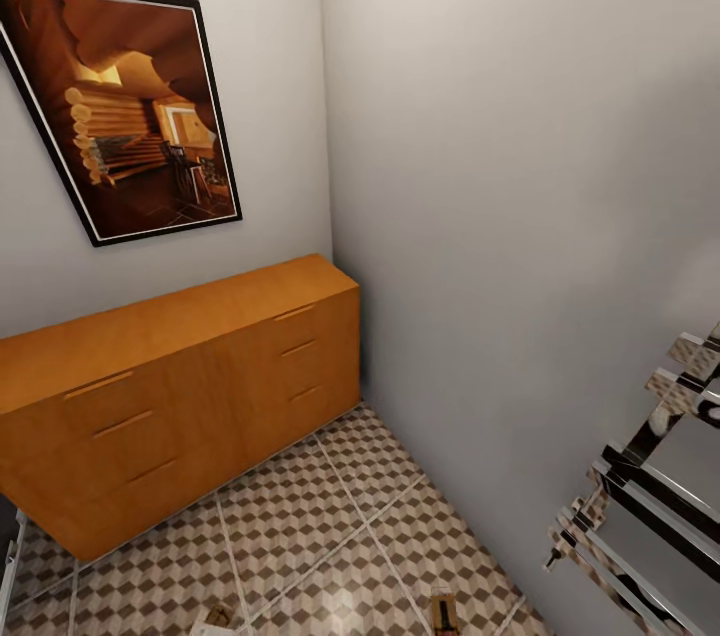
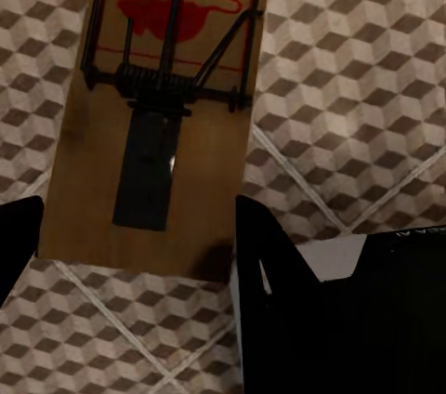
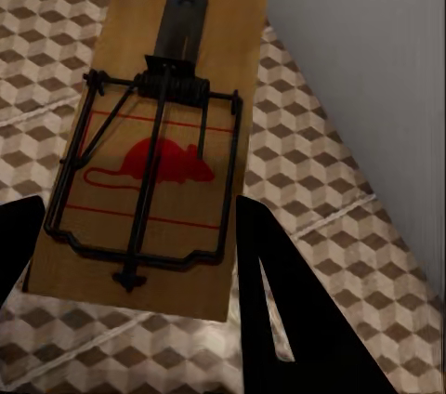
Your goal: Take the four mousetraps from the cabinet in the bathroom and place them on the bathroom floor. Make sure all four end up on the same floor surface, and ensure that at least two of them are either under or directly next to the same bathroom sink.
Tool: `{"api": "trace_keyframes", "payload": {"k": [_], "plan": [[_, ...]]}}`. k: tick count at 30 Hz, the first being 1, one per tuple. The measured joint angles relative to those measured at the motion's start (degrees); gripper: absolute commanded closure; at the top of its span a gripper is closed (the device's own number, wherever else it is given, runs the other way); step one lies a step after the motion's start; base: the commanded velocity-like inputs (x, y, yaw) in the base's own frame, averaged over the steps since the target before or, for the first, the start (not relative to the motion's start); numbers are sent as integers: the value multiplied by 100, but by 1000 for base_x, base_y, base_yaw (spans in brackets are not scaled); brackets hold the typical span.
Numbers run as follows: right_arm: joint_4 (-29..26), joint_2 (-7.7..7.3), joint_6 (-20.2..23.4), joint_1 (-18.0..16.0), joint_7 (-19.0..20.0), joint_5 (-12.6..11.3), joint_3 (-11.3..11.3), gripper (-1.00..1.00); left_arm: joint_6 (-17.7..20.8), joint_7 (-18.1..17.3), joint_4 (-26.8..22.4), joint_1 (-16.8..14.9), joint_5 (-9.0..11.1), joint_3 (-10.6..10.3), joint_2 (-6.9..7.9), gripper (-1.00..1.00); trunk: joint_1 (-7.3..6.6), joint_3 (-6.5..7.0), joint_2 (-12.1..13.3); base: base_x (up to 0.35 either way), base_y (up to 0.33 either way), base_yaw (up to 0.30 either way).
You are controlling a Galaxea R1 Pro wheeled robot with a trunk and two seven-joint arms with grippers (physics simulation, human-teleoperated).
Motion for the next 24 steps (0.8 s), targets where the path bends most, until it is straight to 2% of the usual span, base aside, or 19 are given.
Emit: {"api": "trace_keyframes", "payload": {"k": [2, 5, 8, 10, 11, 12, 13, 14, 15, 16, 18, 19, 24], "plan": [[-194, -41, 120, 0, -12, -1, -2, 100, -22, 1, -1, 102, 9, 6, 38, 100, 0, 0, 0, 0, 0, 0], [-590, -180, 515, 1, -4, -5, -6, 100, -101, 1, -7, 272, 75, 14, 87, 100, 0, 0, 0, 0, 0, 0], [-987, -293, 830, 1, 18, -7, -4, 100, -279, 2, -10, 443, 302, 17, 146, 100, 0, 0, 0, 0, 0, 0], [-1166, -339, 929, 0, 31, -8, -3, 100, -479, 3, 0, 541, 601, 13, 182, 100, 0, 0, 0, 0, 0, 0], [-1194, -349, 944, 1, 35, -9, -3, 100, -583, 3, 8, 564, 686, 10, 187, 100, 0, 0, 0, 0, 0, 0], [-1233, -376, 959, 2, 39, -9, -3, 100, -943, 5, 41, 612, 850, 7, 193, 100, 0, 0, 0, 0, 0, 0], [-1258, -411, 962, 3, 50, -12, -3, 100, -1549, 8, 132, 658, 1012, 3, 188, 100, 0, 0, 0, 0, 0, 0], [-1269, -454, 956, 2, 73, -20, -2, 100, -2333, 12, 310, 689, 1148, 3, 161, 100, 0, 0, 0, 0, 0, 0], [-1270, -478, 950, 2, 94, -24, -1, 100, -2750, 16, 397, 703, 1201, 3, 137, 100, 0, 0, 0, 0, 0, 0], [-1255, -532, 908, 1, 223, -33, -16, 100, -3669, 62, 530, 727, 1298, 1, 59, 100, 0, 0, 0, 0, 0, 0], [-1226, -564, 827, 1, 391, -33, -14, 100, -4107, 175, 602, 741, 1377, 14, 13, 100, 0, 0, 0, 0, 0, 0], [-1191, -575, 741, 1, 496, -33, -14, 100, -4178, 279, 628, 747, 1409, 16, -6, 100, 0, 0, 1, 0, 0, 0], [-970, -579, 233, 2, 656, -33, -14, 100, -4136, 523, 662, 756, 1454, 10, -35, 100, 0, 0, 1, 0, 0, 0]]}}
